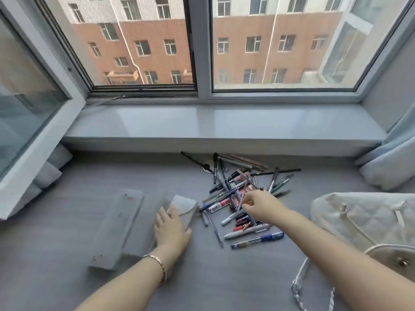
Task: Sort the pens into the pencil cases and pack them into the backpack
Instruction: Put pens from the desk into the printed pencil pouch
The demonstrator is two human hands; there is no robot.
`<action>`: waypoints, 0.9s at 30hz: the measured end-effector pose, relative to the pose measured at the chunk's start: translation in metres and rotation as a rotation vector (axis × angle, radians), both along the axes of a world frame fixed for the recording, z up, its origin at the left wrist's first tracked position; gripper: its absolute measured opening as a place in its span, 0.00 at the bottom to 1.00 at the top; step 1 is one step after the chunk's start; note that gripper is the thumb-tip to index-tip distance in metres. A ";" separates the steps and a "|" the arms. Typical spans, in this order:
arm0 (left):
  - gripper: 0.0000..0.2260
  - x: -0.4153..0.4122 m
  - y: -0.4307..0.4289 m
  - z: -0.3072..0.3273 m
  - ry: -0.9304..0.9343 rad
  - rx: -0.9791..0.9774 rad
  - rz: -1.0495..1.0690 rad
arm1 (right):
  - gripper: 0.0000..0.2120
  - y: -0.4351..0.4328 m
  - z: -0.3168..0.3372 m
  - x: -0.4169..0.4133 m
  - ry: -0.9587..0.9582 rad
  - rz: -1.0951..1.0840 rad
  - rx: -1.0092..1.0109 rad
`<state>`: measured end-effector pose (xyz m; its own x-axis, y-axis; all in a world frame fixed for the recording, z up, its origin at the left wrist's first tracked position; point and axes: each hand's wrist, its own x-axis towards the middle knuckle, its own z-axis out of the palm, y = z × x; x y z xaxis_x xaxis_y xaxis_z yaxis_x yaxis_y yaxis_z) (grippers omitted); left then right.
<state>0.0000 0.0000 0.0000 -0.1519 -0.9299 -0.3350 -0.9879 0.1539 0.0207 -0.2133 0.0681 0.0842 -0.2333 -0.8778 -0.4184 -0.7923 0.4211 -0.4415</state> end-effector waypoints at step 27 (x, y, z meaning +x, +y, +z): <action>0.51 -0.032 0.008 0.068 0.205 0.006 -0.750 | 0.16 0.034 -0.027 -0.014 -0.010 -0.362 -0.500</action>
<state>-0.0318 0.0081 0.0679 -0.7989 -0.5526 -0.2374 -0.5965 0.7787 0.1945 -0.2273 0.1016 0.0570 -0.5514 -0.8340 0.0195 -0.6325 0.4027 -0.6616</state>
